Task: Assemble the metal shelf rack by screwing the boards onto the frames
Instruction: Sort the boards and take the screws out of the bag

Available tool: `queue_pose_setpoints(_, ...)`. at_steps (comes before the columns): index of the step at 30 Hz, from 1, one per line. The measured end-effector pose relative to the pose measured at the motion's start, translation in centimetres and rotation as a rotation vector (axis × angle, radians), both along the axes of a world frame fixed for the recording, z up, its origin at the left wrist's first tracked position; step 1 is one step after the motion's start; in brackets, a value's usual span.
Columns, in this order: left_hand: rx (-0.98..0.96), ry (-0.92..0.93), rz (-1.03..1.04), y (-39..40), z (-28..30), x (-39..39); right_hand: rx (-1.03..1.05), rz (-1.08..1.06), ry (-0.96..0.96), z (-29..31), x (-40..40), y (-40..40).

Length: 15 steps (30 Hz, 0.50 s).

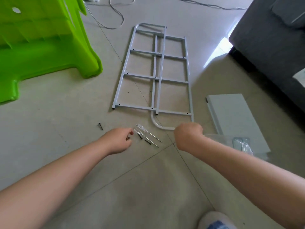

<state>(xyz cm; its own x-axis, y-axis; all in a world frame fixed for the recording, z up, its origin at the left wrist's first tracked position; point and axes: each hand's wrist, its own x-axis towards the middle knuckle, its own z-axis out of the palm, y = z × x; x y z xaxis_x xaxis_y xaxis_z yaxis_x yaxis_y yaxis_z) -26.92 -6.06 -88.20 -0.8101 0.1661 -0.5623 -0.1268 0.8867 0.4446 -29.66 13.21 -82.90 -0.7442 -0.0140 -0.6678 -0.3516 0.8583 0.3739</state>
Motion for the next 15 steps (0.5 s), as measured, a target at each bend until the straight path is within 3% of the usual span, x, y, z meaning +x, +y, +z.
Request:
queue_pose_setpoints(4, -0.232, 0.001, -0.220, 1.9, -1.8, 0.9, 0.276, -0.028, -0.161, -4.9, 2.2, 3.0)
queue_pose_setpoints(6, -0.312, -0.002, -0.298, 2.5, -2.6, 1.3, 0.312, -0.015, -0.221, -6.5, 3.0, 3.8)
queue_pose_setpoints(15, -0.432, 0.016, -0.363, 1.1, -4.2, 2.9, -0.133, 0.026, -0.079, -8.6, 1.4, 3.0)
